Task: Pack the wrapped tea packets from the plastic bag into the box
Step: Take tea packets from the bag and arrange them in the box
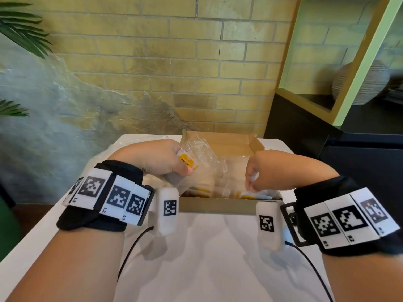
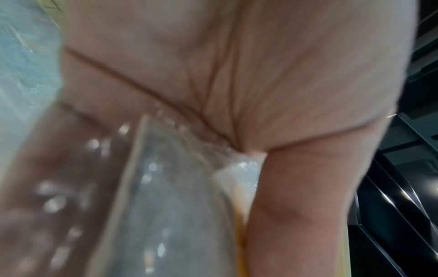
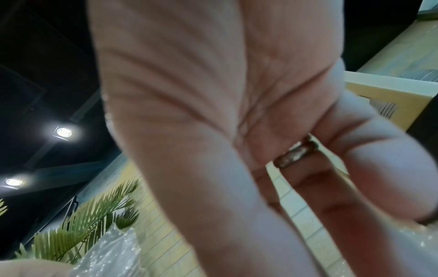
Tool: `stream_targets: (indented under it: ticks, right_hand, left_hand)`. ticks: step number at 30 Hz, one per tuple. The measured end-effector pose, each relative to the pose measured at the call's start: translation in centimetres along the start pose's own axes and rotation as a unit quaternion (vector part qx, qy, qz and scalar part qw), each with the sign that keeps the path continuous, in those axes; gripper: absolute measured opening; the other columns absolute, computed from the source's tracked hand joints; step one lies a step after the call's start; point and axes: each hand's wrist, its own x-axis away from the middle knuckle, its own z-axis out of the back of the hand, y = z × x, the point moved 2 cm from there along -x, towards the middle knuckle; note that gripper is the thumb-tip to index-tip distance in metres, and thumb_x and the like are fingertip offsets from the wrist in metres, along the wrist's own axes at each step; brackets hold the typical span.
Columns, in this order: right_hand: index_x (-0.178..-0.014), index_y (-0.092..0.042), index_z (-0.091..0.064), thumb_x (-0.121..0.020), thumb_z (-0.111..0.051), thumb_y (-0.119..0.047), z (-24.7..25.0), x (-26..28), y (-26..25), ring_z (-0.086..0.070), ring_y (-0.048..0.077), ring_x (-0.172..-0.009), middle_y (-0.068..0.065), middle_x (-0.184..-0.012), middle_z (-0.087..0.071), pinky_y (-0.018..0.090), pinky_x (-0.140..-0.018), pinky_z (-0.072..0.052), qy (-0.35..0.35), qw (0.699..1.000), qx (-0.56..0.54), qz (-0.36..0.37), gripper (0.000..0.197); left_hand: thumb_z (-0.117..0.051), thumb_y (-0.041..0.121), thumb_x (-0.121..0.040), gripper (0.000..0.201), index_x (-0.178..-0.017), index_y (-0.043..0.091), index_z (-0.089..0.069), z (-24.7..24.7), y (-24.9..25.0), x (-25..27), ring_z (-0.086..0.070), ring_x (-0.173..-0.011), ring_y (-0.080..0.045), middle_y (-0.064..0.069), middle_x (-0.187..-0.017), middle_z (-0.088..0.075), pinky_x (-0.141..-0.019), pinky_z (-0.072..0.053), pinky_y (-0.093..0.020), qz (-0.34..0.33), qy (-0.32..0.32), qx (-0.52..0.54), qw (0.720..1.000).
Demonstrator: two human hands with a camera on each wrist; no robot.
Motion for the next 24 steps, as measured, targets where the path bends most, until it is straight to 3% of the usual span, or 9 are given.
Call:
stream_targets:
  ticks: [4, 9, 11, 13, 16, 21, 24]
  right_hand:
    - [-0.095, -0.024, -0.067, -0.084, -0.061, -0.018, 0.11, 0.08, 0.0, -0.055, 0.015, -0.097, -0.002, -0.116, -0.062, 0.022, -0.078, -0.038, 0.002, 1.0, 0.001, 0.002, 0.014]
    - [-0.084, -0.03, -0.068, -0.085, -0.062, -0.018, 0.23, 0.07, -0.11, -0.048, 0.0, -0.073, -0.013, -0.098, -0.057, 0.013, -0.062, -0.035, 0.002, 1.0, -0.009, 0.028, 0.013]
    - [-0.083, -0.029, -0.07, -0.084, -0.062, -0.017, 0.17, 0.06, -0.18, -0.049, -0.002, -0.076, -0.016, -0.097, -0.056, 0.013, -0.067, -0.036, 0.001, 0.999, -0.025, 0.042, 0.015]
    - [-0.085, -0.028, -0.071, -0.084, -0.063, -0.015, 0.09, 0.2, -0.26, -0.053, 0.003, -0.091, -0.013, -0.108, -0.06, 0.019, -0.083, -0.04, -0.003, 0.998, -0.042, 0.053, 0.015]
    - [-0.086, -0.029, -0.071, -0.083, -0.064, -0.015, 0.04, 0.35, -0.35, -0.054, 0.007, -0.1, -0.011, -0.116, -0.062, 0.025, -0.095, -0.042, -0.006, 0.997, -0.051, 0.059, 0.016]
    - [-0.073, -0.037, -0.066, -0.081, -0.066, -0.015, 0.32, 0.41, -0.63, -0.056, 0.007, -0.1, -0.014, -0.114, -0.063, 0.026, -0.093, -0.044, -0.001, 0.995, -0.066, 0.073, 0.023]
    - [-0.078, -0.035, -0.067, -0.081, -0.066, -0.015, 0.33, 0.53, -0.91, -0.056, 0.007, -0.099, -0.015, -0.109, -0.063, 0.024, -0.09, -0.044, -0.011, 0.996, -0.06, 0.072, 0.021]
  left_hand:
    - [-0.067, 0.02, -0.084, 0.013, -0.093, 0.011, -0.066, -0.1, -0.1, -0.02, -0.061, -0.076, -0.017, -0.004, -0.084, -0.068, -0.077, -0.047, -0.03, 0.002, -0.01, 0.001, 1.0]
    - [-0.067, 0.021, -0.083, 0.005, -0.087, 0.017, -0.065, -0.26, -0.02, -0.01, -0.06, -0.073, -0.014, 0.002, -0.079, -0.067, -0.072, -0.044, -0.026, 0.0, -0.018, -0.009, 1.0]
    - [-0.067, 0.02, -0.084, 0.003, -0.085, 0.018, -0.064, -0.34, 0.06, 0.0, -0.059, -0.069, -0.011, 0.003, -0.075, -0.066, -0.067, -0.043, -0.024, 0.002, -0.021, -0.005, 1.0]
    - [-0.066, 0.018, -0.084, 0.005, -0.088, 0.016, -0.064, -0.45, 0.1, -0.06, -0.059, -0.067, -0.01, 0.003, -0.074, -0.065, -0.065, -0.043, -0.022, 0.004, -0.028, -0.001, 1.0]
    - [-0.066, 0.019, -0.084, 0.009, -0.091, 0.014, -0.064, -0.48, 0.01, -0.29, -0.059, -0.068, -0.012, 0.002, -0.076, -0.065, -0.068, -0.045, -0.024, 0.006, -0.031, -0.006, 0.999]
    - [-0.067, 0.019, -0.083, 0.008, -0.089, 0.015, -0.064, -0.44, -0.18, -0.43, -0.059, -0.073, -0.015, 0.001, -0.077, -0.065, -0.075, -0.046, -0.029, 0.007, -0.026, -0.001, 1.0]
    - [-0.067, 0.017, -0.083, 0.007, -0.089, 0.015, -0.064, -0.46, -0.22, -0.42, -0.061, -0.073, -0.015, 0.001, -0.077, -0.066, -0.074, -0.048, -0.029, 0.008, -0.028, 0.007, 1.0]
